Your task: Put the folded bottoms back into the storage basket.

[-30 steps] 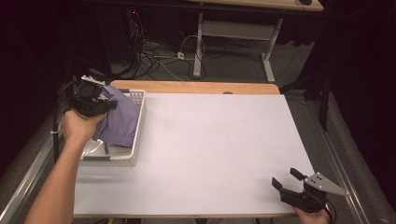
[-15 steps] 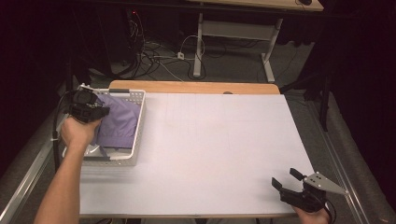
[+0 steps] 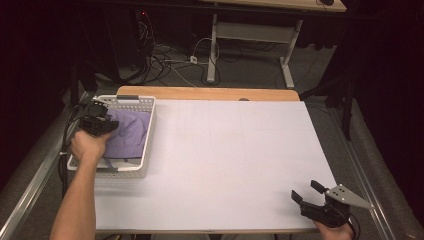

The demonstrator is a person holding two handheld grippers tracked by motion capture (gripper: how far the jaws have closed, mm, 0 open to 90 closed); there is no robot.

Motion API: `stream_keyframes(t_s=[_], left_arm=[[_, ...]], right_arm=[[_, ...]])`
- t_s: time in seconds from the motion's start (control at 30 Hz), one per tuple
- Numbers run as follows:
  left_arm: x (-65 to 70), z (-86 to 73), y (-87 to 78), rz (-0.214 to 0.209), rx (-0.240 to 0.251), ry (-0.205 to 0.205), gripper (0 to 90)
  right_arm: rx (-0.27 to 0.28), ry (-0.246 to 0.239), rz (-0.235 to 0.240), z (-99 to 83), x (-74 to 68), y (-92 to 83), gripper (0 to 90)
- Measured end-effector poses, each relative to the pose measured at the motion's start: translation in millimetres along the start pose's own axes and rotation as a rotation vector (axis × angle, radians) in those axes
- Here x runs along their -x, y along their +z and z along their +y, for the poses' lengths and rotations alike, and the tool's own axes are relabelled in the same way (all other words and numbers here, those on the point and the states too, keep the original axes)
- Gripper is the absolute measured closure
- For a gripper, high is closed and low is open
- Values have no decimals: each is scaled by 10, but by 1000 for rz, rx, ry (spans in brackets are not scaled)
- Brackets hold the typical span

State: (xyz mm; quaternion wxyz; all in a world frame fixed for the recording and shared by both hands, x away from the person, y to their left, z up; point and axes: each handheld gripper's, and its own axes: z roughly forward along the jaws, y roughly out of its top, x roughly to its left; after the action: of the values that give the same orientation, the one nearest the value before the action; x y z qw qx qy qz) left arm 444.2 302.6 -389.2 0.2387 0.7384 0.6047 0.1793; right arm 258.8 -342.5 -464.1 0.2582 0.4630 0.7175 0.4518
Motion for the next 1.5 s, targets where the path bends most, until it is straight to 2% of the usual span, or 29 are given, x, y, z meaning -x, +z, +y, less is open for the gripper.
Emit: stream_keyframes(t_s=[0.07, 0.23, 0.33, 0.47, 0.6, 0.83, 1.13, 1.5], left_arm=[[-3, -1, -11, 5, 6, 0, 696], [9, -8, -124, 38, 51, 10, 507], [12, -11, -207, 40, 68, 14, 471], [34, -1, -349, 32, 124, 14, 401], [76, 12, -452, 18, 156, 36, 356], [135, -31, -535, 32, 184, 53, 355], [150, -89, -691, -3, 240, 41, 353], [202, -175, -838, -30, 292, 59, 347]], right_arm=[[0, 0, 1, 0, 0, 0, 187], [0, -5, 6, 4, -5, 4, 187], [0, -5, 5, 3, -7, 2, 187], [6, 7, -7, -2, 5, -14, 187], [9, 6, -5, 0, 2, -15, 187], [14, 8, -2, 0, 5, -20, 187], [19, 5, 0, 1, 8, -20, 187], [20, 12, -1, 2, 5, -22, 186]])
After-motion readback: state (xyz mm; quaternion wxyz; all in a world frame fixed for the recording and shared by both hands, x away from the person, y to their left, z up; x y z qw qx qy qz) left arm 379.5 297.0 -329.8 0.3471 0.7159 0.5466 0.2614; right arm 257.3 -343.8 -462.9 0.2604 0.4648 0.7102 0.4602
